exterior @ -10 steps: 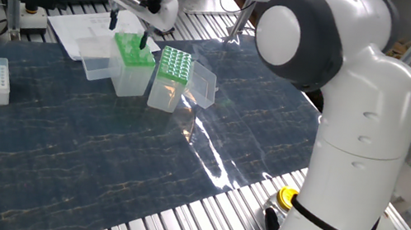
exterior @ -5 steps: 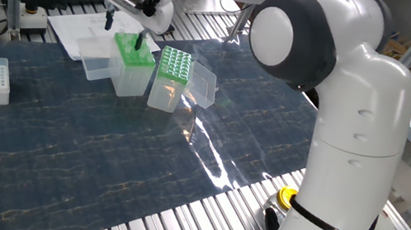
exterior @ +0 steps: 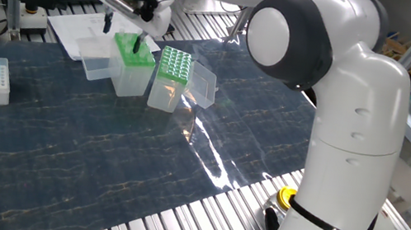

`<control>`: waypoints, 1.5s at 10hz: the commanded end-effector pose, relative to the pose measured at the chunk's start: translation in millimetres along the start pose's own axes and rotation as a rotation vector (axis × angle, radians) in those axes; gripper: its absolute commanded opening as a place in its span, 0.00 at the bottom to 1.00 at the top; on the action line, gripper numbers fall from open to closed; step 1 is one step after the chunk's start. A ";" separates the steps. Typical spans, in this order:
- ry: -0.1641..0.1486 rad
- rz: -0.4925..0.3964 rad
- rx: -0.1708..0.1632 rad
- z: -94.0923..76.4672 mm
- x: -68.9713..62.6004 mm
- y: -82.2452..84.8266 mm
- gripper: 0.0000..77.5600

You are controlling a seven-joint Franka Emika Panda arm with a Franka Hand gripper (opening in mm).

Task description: Transfer all large pipette tips from one holder to another

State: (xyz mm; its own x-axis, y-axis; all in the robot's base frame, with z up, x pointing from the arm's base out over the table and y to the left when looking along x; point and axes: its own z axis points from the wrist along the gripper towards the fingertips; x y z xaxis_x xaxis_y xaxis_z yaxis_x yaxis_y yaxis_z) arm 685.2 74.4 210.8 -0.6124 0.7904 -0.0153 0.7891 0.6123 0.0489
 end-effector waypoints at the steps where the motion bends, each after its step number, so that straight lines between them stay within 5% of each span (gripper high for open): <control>1: -0.009 -0.025 -0.004 4.0 -2.7 -0.4 1.00; 15: -0.012 -0.049 -0.005 10.5 -0.2 -21.9 1.00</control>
State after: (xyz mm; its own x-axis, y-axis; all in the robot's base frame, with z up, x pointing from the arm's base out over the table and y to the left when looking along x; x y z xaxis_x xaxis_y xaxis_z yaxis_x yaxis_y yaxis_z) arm 670.2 62.6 198.1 -0.6489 0.7604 -0.0272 0.7589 0.6493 0.0492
